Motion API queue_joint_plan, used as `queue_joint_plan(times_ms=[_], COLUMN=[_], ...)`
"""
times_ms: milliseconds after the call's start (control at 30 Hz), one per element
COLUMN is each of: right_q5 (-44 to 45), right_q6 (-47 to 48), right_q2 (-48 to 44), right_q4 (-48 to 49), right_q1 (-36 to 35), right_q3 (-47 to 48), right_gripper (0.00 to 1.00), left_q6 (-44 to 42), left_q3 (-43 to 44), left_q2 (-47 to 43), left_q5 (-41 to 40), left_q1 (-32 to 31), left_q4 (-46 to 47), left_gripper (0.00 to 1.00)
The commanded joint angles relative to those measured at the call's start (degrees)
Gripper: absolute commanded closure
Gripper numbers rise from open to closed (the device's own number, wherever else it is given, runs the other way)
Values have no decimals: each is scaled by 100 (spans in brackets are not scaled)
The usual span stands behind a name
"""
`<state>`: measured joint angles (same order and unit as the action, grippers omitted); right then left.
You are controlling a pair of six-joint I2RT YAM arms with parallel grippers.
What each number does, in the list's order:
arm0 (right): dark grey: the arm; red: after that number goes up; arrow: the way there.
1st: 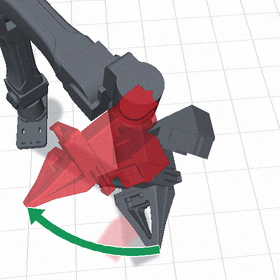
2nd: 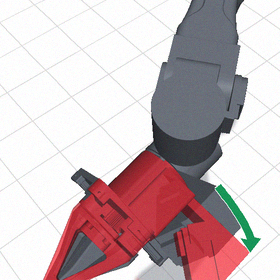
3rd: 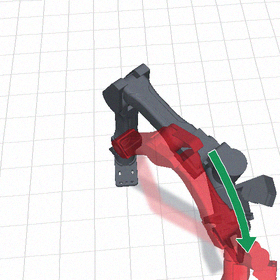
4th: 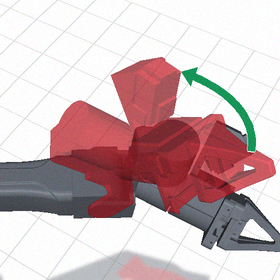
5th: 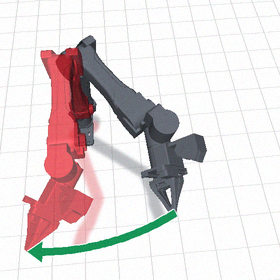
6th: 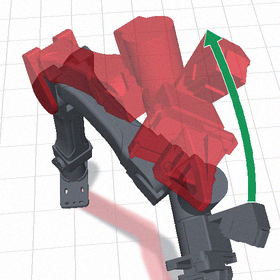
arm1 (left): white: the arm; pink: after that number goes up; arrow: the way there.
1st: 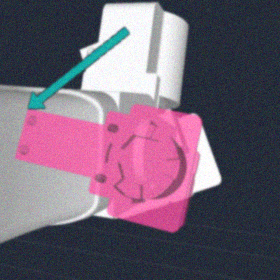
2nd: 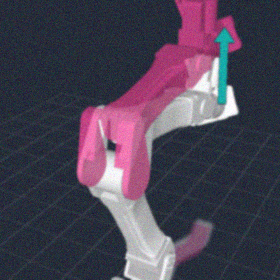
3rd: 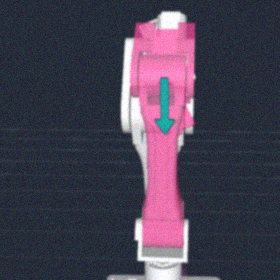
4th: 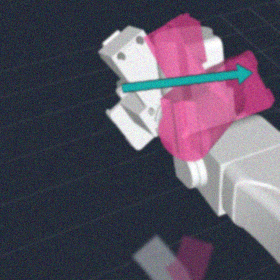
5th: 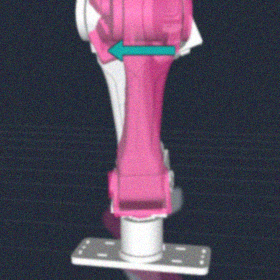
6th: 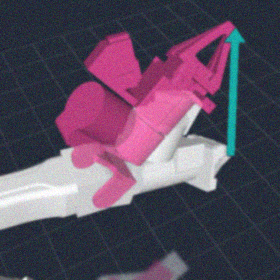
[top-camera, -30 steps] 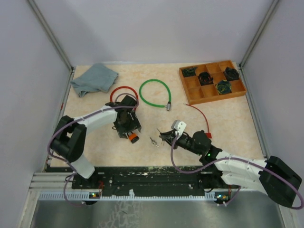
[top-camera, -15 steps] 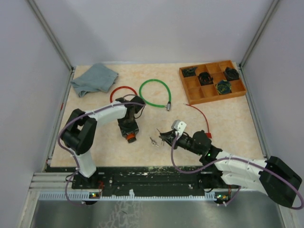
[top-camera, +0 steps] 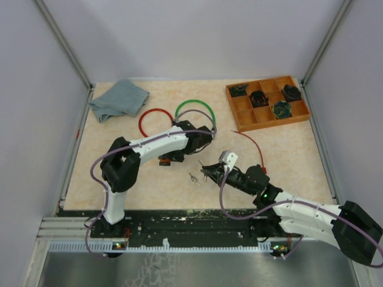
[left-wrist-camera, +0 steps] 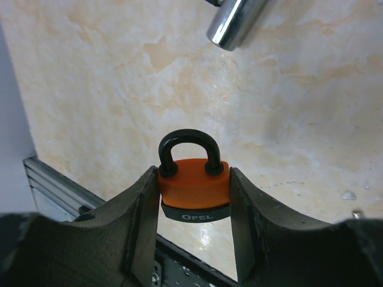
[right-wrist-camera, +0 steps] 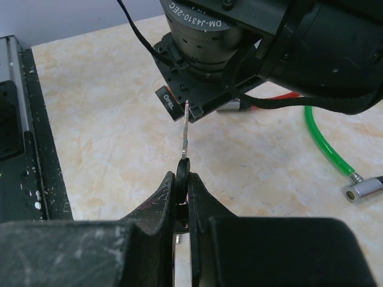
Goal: Unlock with the key
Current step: Pick up the lock from the center of the board.
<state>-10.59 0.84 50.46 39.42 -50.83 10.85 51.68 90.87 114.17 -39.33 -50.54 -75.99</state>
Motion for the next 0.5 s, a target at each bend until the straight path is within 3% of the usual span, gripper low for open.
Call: queue_joint_plan(times_ms=[0, 100, 200, 467], right_q5=[16, -44, -168, -325], right_q6=[-40, -49, -115, -707], right_q2=[-62, 62, 271, 1059], right_q4=[251, 225, 304, 565], right_q1=[11, 12, 11, -96], right_q3=[-9, 31, 117, 478], right_gripper=[100, 100, 100, 100], left_q6=[-117, 18, -31, -250], left_q3=[-34, -132, 51, 406], left_q2=[-49, -122, -37, -266], left_q5=[-1099, -1319, -611, 119], left_q1=[43, 6, 283, 321], left_q4=[-512, -501, -496, -104], left_gripper=[100, 100, 100, 100])
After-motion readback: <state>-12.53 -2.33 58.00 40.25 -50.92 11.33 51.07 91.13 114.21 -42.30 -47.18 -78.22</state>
